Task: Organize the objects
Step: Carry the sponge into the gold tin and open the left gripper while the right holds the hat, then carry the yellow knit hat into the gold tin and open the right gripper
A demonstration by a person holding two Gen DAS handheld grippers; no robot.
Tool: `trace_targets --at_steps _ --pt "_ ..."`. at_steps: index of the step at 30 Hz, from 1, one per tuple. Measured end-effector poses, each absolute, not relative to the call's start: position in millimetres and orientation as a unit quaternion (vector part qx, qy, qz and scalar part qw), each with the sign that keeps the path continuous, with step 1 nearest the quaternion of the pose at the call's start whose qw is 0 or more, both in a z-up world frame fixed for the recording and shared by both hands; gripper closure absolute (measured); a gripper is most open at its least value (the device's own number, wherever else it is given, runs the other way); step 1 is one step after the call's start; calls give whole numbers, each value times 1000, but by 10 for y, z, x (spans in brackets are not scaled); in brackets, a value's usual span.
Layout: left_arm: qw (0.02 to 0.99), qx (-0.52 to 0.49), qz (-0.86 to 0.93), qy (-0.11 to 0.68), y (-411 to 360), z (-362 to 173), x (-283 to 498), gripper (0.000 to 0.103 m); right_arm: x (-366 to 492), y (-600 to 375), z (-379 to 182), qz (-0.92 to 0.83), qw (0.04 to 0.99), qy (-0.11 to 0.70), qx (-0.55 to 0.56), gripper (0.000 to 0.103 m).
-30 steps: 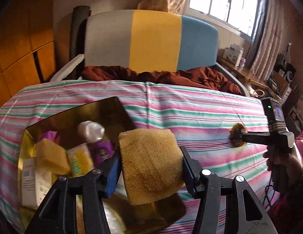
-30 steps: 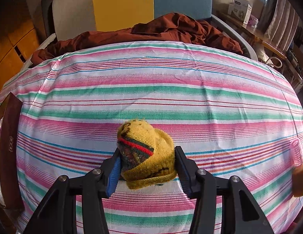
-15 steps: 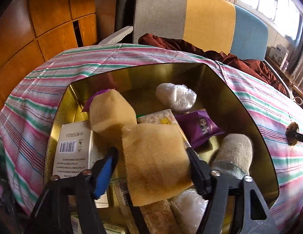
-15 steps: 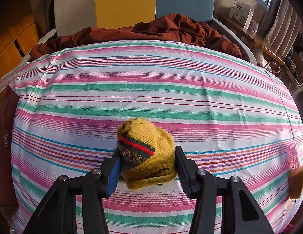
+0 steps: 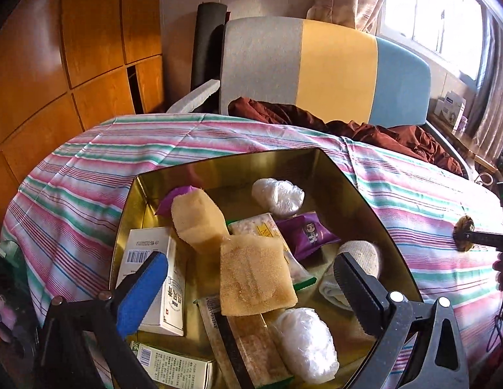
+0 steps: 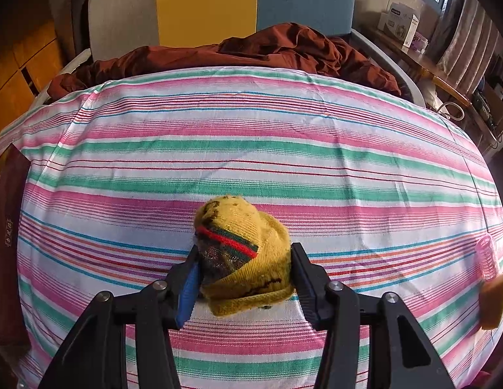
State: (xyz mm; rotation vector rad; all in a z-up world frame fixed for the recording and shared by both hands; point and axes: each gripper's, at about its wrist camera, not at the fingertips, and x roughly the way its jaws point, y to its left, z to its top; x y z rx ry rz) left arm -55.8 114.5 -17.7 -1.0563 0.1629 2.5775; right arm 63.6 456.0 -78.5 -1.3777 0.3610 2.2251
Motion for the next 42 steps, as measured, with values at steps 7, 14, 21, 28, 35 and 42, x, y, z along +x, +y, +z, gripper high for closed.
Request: trace_targets --at_steps 7,14,21,28,35,42 --pt "177 -356 916 58 1094 -81 -435 0 652 4538 -788 816 247 126 -507 51" --pt "173 -353 918 46 964 -36 -343 0 659 4459 -770 814 248 116 -512 53" --pt "170 -355 918 38 790 -33 -292 0 709 4230 -639 823 224 139 -503 55" --pt "177 -347 921 25 677 20 -253 0 576 3417 -184 871 123 145 -453 55" --pt "167 -338 926 3 477 91 -261 0 374 2256 89 896 -25 77 -437 55" --pt "148 -339 929 -11 258 95 -272 0 169 1603 -245 873 -78 22 -481 52"
